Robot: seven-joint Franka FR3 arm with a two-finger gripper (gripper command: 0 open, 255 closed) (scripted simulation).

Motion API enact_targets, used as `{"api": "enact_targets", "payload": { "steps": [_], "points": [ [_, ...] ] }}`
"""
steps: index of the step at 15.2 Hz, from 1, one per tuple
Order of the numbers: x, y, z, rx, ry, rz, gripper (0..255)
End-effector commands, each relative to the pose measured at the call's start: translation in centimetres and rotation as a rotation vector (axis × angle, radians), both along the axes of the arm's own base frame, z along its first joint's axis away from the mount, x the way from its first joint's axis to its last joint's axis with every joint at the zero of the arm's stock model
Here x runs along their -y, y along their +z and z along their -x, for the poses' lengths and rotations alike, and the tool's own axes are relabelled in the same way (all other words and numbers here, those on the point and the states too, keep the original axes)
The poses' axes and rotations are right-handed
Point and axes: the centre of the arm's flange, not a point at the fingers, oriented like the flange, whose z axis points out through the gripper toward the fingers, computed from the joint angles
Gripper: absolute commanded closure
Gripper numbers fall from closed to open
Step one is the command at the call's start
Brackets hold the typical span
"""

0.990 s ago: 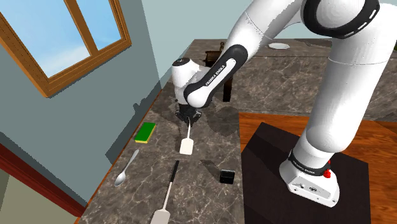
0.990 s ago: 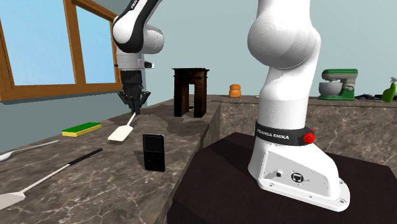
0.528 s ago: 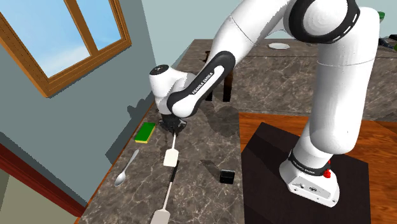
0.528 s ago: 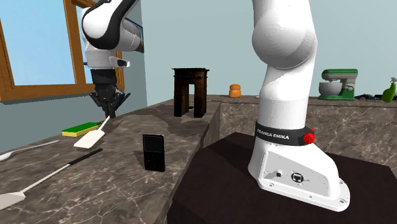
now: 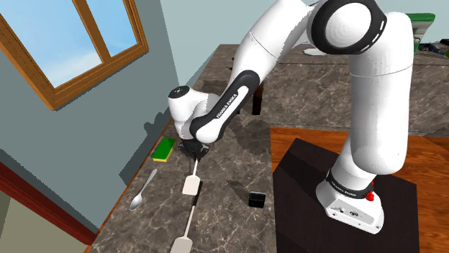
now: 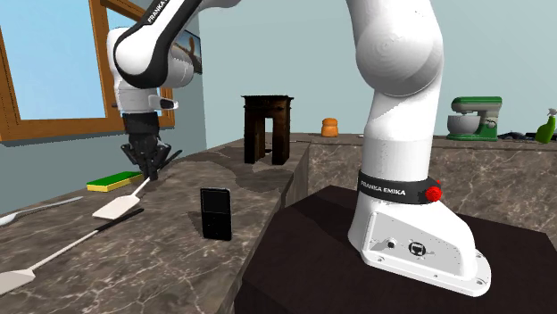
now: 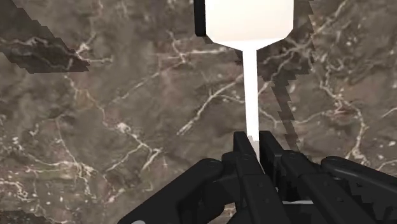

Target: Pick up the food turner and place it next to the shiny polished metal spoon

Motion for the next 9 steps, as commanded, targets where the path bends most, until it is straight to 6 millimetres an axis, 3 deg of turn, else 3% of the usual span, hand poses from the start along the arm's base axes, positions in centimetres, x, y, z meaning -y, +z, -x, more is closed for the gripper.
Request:
{"api": "enact_targets", "payload": {
  "steps": [1,6,9],
  "points": [
    [-0.1,-1.1,0.0,0.0,0.0,0.0,255],
    [-0.1,-3.8,0.0,0.0,0.0,0.0,255],
    [-0.1,-3.8,0.0,0.0,0.0,0.0,255]
  ]
}}
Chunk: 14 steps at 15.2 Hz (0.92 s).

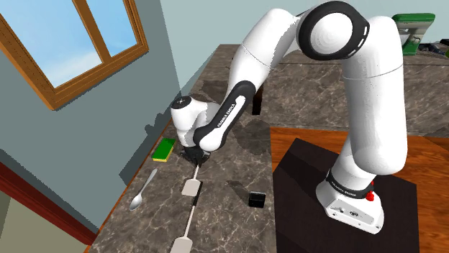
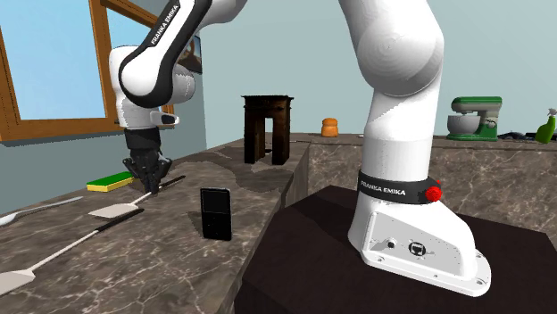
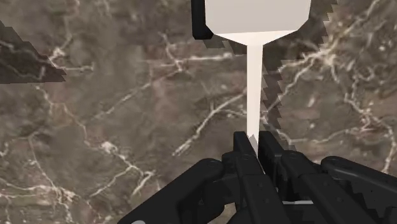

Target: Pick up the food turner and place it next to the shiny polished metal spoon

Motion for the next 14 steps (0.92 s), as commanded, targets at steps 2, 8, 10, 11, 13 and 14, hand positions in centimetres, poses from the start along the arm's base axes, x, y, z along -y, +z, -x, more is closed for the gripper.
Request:
{"api": "enact_targets", "payload": {
  "steps": [2,8,10,11,13,14],
  "points": [
    [0.0,-0.1,0.0,0.0,0.0,0.0,255],
    [0.0,-0.1,0.0,0.0,0.0,0.0,0],
    [0.0,-0.1,0.0,0.0,0.0,0.0,0],
    [0.0,-0.1,0.0,0.0,0.0,0.0,0],
    [-0.2,2.6,0.0,0.0,0.0,0.0,0],
    [-0.3,3.9,0.1,0.0,0.0,0.0,0]
  ]
}}
